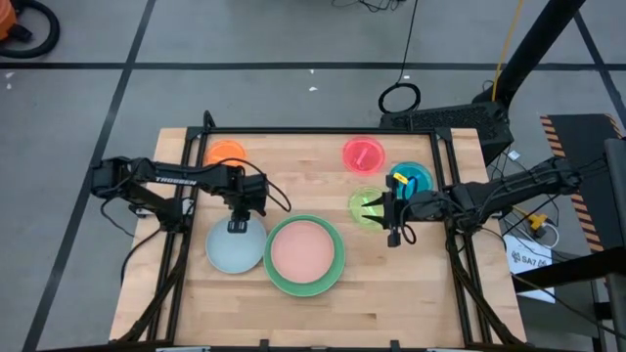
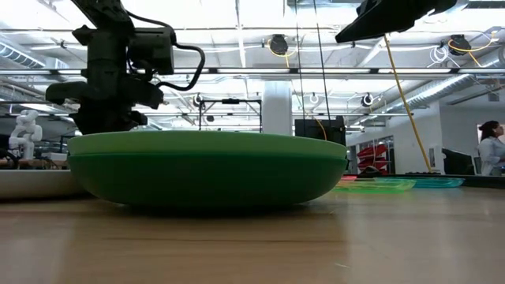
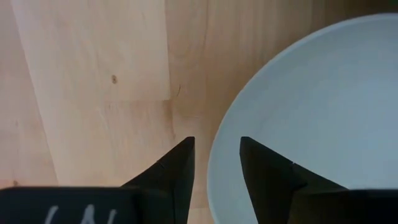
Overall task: Stack plastic plates
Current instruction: Stack the large light blue plate on the large pink plate
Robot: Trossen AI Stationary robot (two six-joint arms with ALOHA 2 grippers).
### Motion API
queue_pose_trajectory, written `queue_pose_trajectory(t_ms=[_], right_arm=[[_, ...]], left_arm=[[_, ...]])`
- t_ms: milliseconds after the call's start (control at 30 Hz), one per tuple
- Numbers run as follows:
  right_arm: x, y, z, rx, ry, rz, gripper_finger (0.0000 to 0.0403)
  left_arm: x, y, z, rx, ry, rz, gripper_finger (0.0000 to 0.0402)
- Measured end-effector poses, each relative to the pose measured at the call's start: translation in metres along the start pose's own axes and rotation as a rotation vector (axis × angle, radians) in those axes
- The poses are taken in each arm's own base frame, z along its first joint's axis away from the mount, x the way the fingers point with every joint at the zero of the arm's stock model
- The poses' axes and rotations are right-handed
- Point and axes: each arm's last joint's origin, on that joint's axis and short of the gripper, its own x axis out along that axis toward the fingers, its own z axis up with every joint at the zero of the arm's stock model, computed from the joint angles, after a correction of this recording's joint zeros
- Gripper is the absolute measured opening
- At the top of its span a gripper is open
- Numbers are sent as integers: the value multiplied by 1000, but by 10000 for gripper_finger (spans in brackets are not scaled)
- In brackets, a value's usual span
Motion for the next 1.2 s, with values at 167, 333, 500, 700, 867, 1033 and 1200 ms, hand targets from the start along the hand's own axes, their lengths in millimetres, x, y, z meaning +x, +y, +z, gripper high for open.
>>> queue_pose_trajectory(t_ms=[167, 333, 500, 700, 867, 1033, 1200], right_arm=[[0, 0, 0, 3, 1, 0, 114], [0, 0, 0, 3, 2, 0, 114], [0, 0, 0, 4, 2, 0, 114], [0, 0, 0, 4, 4, -1, 114], [0, 0, 0, 4, 3, -1, 114], [0, 0, 0, 4, 3, -2, 114], [0, 0, 0, 5, 2, -2, 114]], left_arm=[[5, 1, 2, -3, 17, -4, 136], [19, 3, 5, 1, 71, -16, 136], [26, 4, 6, 7, 98, -25, 136], [34, 2, 7, 24, 121, -76, 136], [34, -1, 7, 61, 133, -84, 126], [34, -2, 2, 74, 190, -58, 70], [31, 0, -1, 48, 224, -55, 14]])
